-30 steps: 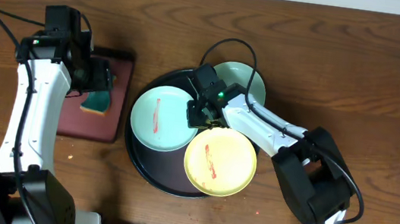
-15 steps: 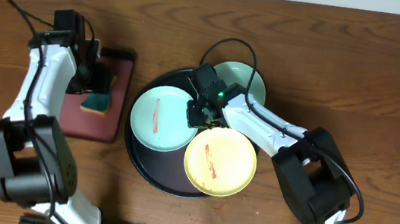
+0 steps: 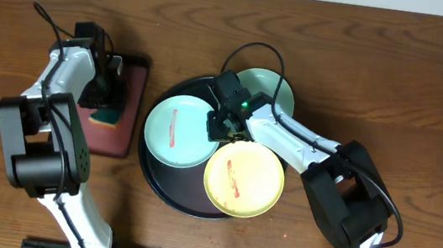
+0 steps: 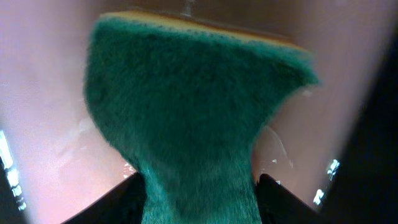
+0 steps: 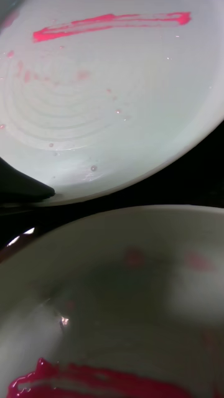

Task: Clean dirty plates on tray and stack at the side
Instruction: 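Grasp the green sponge with the left gripper and lift it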

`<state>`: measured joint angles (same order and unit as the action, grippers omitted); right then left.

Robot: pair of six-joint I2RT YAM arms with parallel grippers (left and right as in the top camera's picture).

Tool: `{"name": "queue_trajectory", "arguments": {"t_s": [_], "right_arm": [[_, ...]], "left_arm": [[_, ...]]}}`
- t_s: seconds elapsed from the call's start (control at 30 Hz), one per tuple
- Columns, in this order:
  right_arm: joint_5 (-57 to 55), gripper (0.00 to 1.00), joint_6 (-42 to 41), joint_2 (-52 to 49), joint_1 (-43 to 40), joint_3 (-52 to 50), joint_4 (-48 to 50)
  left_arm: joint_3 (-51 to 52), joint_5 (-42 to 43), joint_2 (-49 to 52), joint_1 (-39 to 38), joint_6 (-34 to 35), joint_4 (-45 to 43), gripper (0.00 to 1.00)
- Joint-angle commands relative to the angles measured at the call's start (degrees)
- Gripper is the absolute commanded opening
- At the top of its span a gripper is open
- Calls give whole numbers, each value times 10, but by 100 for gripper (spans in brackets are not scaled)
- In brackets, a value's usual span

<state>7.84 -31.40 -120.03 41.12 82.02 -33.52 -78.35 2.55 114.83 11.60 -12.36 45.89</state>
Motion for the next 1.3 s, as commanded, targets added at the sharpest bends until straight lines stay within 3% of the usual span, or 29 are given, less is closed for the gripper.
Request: {"name": "queue_trajectory", "arguments": {"t_s": [0.0, 0.13, 0.23, 0.6, 0.67, 0.77, 1.07, 1.27], "right_arm": [[-3, 1, 13, -16, 2, 4, -5], [-3, 1, 12, -16, 2, 4, -3], [-3, 1, 13, -16, 2, 4, -3], [-3, 1, 13, -16, 2, 4, -3], [-3, 1, 13, -16, 2, 4, -3], [-3, 1, 13, -16, 2, 4, -3], [-3, 1, 13, -16, 2, 4, -3], [-3, 1, 13, -16, 2, 4, -3]], "left_arm": [[3, -3, 14, 2, -4, -3, 47], [1, -3, 13, 2, -3, -4, 31], [-4, -2, 12, 2, 6, -2, 8], [-11, -2, -33, 2, 17, 1, 8], [-11, -2, -37, 2, 17, 1, 41], [-11, -2, -37, 2, 17, 1, 59], [-5, -2, -36, 2, 17, -9, 61], [16, -2, -36, 2, 17, -40, 51]]}}
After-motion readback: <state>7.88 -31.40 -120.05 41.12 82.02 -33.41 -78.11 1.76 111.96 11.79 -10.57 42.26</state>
